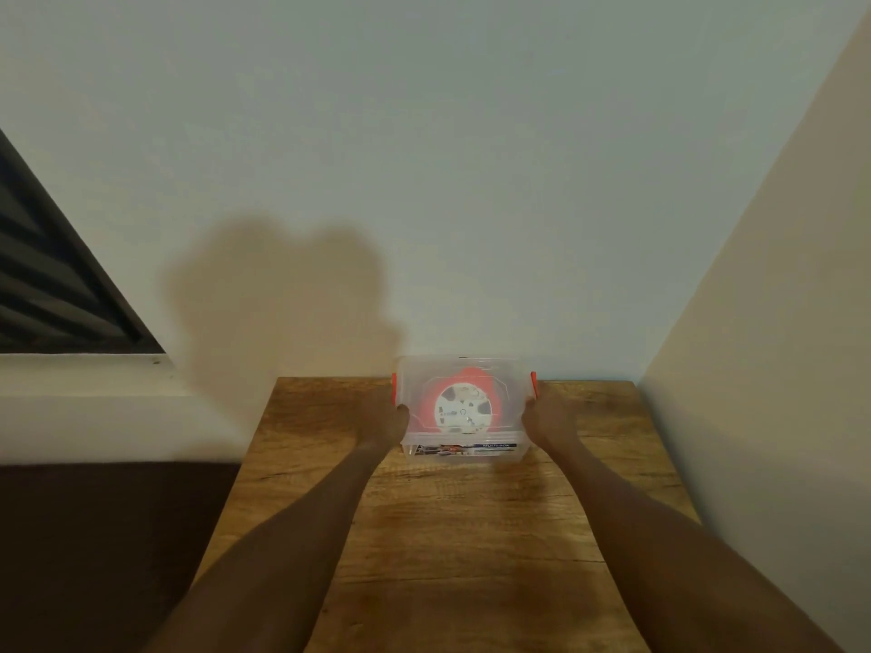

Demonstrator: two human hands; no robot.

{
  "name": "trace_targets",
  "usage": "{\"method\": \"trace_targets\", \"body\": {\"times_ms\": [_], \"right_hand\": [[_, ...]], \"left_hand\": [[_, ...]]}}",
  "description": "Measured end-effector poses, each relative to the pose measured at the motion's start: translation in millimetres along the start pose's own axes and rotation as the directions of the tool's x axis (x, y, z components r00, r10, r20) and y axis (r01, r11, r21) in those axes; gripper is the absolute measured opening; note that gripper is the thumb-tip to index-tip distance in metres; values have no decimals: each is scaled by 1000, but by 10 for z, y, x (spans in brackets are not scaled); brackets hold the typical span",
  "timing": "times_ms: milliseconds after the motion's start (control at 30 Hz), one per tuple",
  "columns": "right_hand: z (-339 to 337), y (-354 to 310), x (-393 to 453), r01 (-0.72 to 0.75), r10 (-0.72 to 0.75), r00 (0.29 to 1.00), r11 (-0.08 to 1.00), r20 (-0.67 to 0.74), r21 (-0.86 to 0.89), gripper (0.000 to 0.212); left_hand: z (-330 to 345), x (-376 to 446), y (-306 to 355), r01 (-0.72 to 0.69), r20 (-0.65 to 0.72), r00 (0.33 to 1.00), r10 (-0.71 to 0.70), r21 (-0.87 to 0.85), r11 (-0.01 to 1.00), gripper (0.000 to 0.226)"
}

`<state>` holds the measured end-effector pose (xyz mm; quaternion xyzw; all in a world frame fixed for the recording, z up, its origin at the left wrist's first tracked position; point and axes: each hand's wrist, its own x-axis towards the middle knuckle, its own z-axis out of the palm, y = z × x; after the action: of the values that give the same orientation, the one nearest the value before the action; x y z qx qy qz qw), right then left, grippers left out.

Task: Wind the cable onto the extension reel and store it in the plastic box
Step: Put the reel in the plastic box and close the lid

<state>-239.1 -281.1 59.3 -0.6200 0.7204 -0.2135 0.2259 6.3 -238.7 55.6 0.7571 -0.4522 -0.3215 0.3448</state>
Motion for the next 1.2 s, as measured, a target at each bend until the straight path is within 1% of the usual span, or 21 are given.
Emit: {"method": "trace_targets", "body": {"times_ms": [67,167,267,333,433,467,533,567,600,700,800,867,967,1100,1200], "right_hand": [[-15,-7,-14,-5,5,1000,1000,-3,-3,25],[-28,-7,-30,10,-10,1000,1000,13,10,25],[-6,38,-9,7,-8,1000,998,6,67,25],[6,63,-18,9,-15,999,985,34,173,29],[-30,118,-48,-48,10,995,913,95,404,40],[-39,155,-38,-75,38,995,885,91,459,41],[-112,245,-30,-110,91,994,858,62,502,40],[-161,314,-16,-121,114,992,856,45,503,40],[-226,374,-12,-121,126,992,846,26,519,40],[-504,588,64,-106,147,988,863,-44,493,36],[-848,849,216,-84,157,981,874,-115,479,35],[-1057,1013,312,-102,183,973,885,-140,454,36],[-1283,1244,435,-141,216,965,906,-149,398,36],[-1488,1436,502,-161,242,960,889,-141,428,33],[-1528,1529,591,-172,248,960,888,-128,426,34]], "left_hand": [[4,-34,45,-68,-30,997,74,159,985,31],[-3,-41,30,-123,-25,991,132,227,966,31],[-1,-45,29,-132,18,991,132,262,956,39],[28,-20,26,-114,37,993,108,234,966,47],[105,70,-8,-28,91,996,23,52,998,62],[90,40,49,3,113,994,-5,15,1000,61],[94,-44,188,3,131,991,-2,-5,1000,40],[103,-89,277,-15,155,988,18,-18,1000,33],[126,-131,370,-38,178,983,44,-35,999,33],[291,-110,624,-126,216,968,127,-22,992,36],[532,-67,838,-162,275,948,158,-8,987,60],[699,-118,1012,-184,311,933,180,-15,983,61],[968,-178,1211,-177,322,928,186,-57,983,60],[1290,-198,1353,-115,349,927,135,-78,990,64],[1470,-177,1379,-93,339,935,106,-54,994,66]]}}
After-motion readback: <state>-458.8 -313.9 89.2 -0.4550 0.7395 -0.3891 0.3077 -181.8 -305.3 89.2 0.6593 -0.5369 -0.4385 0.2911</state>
